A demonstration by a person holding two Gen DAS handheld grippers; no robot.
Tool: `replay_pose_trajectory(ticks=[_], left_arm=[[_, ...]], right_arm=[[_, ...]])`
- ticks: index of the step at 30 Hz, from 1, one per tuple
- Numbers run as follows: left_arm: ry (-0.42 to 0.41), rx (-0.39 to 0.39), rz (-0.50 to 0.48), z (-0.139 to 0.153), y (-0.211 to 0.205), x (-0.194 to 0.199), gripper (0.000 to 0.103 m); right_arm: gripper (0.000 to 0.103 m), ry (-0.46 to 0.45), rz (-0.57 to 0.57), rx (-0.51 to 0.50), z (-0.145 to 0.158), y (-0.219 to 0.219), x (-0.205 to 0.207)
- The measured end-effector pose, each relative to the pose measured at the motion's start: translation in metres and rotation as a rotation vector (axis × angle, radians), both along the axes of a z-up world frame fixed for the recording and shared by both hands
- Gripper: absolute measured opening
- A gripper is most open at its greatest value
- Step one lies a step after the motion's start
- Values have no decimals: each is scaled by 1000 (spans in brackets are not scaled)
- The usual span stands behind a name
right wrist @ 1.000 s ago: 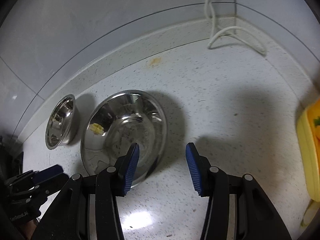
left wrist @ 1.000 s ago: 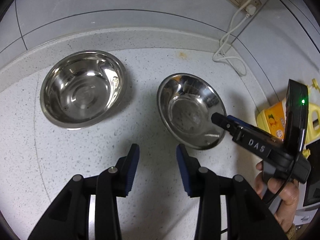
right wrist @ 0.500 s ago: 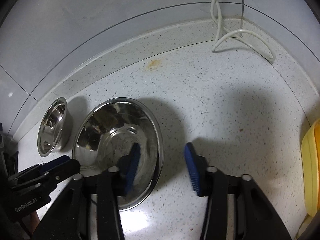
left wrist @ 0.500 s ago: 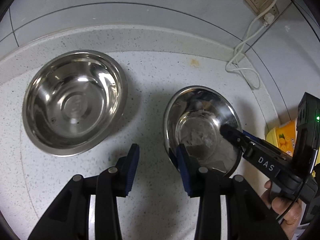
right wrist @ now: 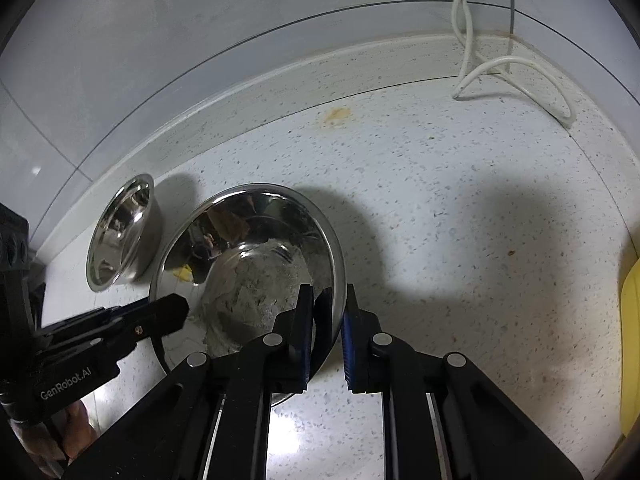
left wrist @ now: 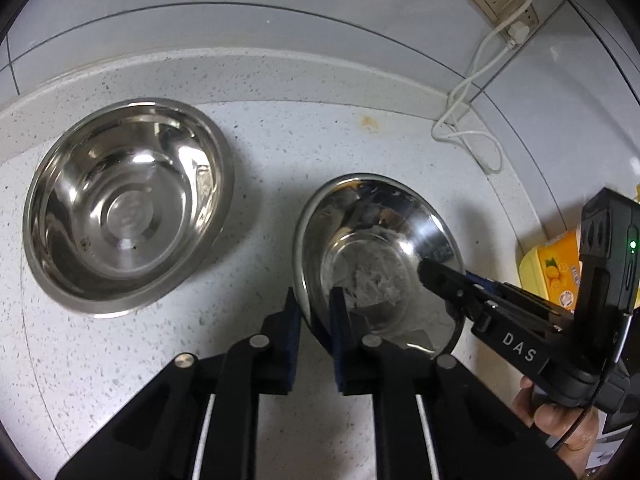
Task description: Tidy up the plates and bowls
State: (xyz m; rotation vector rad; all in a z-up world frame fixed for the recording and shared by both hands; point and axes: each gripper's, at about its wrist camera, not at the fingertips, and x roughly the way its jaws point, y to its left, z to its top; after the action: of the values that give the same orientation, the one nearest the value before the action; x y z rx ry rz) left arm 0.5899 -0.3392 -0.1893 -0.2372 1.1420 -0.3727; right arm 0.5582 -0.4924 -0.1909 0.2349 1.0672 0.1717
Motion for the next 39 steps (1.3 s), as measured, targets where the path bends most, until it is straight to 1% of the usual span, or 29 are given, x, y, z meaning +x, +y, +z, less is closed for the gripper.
replay_pose_trajectory(ticks=[6,11,15,22,25,29,33,36,39], left_arm=[[-6,15,-18,8,4,-18,13],[-9,12,-36,22,11,-46,13],[-8,15,-47,35,16,-77,13],[0,10,-58,57,30,-141,13],[6,2,-49,68,50,-172,13],[-1,-12,-49,80,78,-201,13],[-22,-13,-46,84,99,-209,13],[-43,-21,-39,89,112,-211,13],[-58,-26,-39,95,120,-208,13]], right_arm=[[12,0,3,3,3,2,-19],[12,-12,-13,-1,15,6,-46],[12,-23,-18,-8,29,11,-74],[12,-33,-13,-46,53,32,-136],[12,-36,-3,-71,64,49,-162],[12,-47,24,-100,81,77,-195],[13,-46,36,-136,92,107,-219],[13,-50,43,-154,96,125,-227],[13,-56,51,-156,102,133,-226]])
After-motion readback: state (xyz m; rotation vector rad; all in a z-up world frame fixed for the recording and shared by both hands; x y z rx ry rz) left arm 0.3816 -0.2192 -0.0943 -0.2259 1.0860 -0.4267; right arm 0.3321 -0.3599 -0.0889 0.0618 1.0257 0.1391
